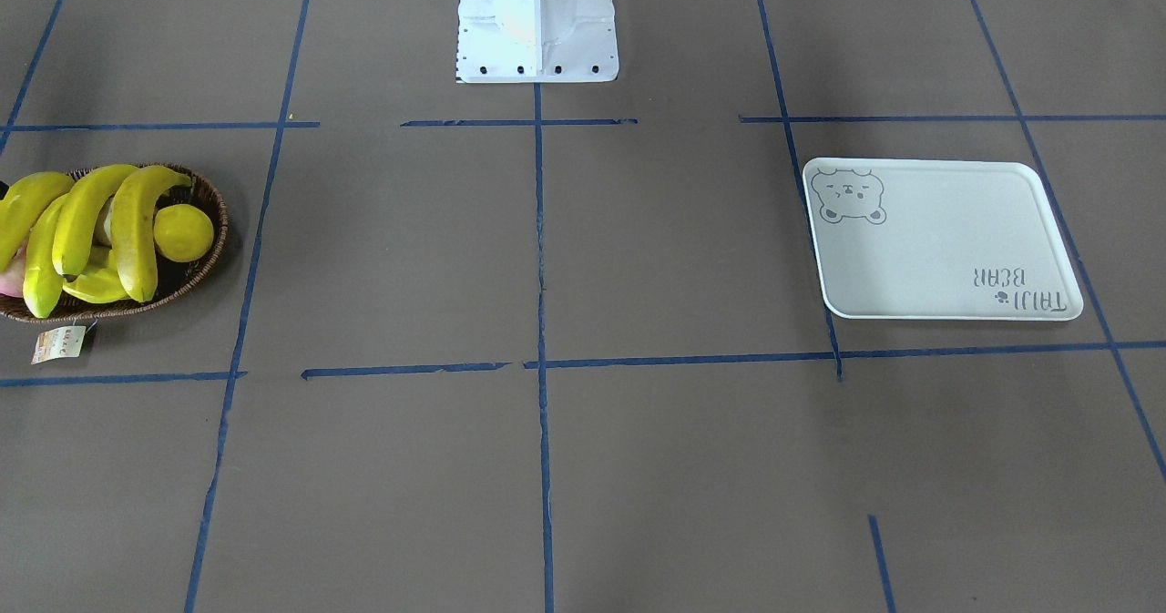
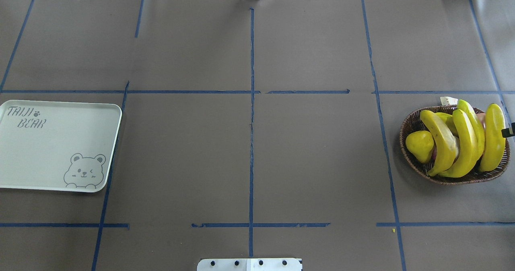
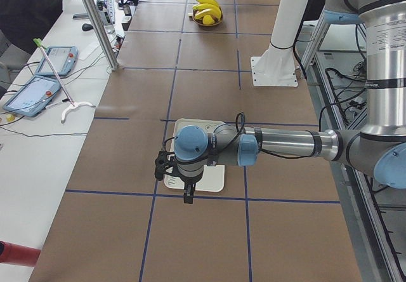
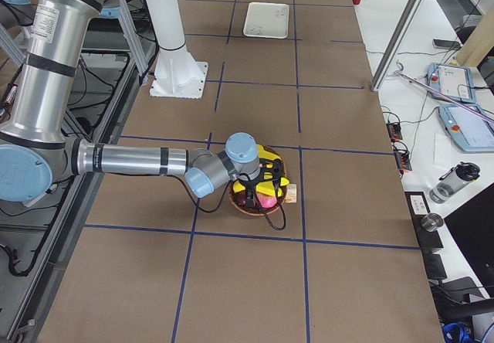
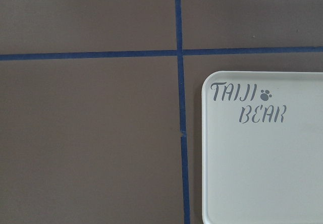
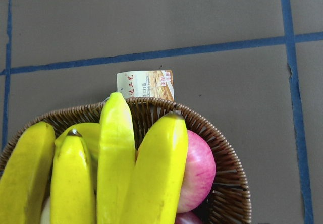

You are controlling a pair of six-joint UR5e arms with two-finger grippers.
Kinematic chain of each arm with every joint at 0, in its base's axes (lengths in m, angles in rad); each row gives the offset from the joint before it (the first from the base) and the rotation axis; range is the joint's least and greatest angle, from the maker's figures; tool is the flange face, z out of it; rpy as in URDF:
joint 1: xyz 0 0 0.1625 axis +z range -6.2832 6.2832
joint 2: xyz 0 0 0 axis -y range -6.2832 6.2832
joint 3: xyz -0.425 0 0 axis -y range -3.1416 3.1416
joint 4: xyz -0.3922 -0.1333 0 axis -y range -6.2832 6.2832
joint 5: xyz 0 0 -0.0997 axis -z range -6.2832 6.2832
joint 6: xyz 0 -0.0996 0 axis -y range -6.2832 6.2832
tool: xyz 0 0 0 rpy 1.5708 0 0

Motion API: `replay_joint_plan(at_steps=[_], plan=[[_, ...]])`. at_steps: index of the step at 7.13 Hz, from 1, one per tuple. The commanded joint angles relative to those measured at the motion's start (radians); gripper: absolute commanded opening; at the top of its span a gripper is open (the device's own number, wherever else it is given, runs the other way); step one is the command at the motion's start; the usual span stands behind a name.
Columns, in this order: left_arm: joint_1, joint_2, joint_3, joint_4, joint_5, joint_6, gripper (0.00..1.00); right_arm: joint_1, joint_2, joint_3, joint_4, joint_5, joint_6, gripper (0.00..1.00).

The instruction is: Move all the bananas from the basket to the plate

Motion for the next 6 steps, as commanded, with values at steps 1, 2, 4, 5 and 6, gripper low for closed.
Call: replay_joint_plan(at_steps=[1,2,4,5,6], plan=[[0.000,0.000,0.000,0.000,0.000,0.000,1.00,-0.034,-0.003,0.009,0.000,-0.008,0.013,1.00],[0.000,0.000,0.002,0.000,0.000,0.000,1.00,-0.047,0.000,0.009,0.000,-0.010,0.016,1.00],[0.000,0.000,0.003,0.000,0.000,0.002,1.00,-0.074,0.000,0.004,-0.001,-0.017,0.022,1.00],[0.000,0.000,0.003,0.000,0.000,0.000,1.00,-0.090,0.000,0.002,-0.003,-0.019,0.022,1.00],[0.000,0.000,0.003,0.000,0.000,0.000,1.00,-0.091,0.000,0.001,-0.006,-0.019,0.022,0.99]])
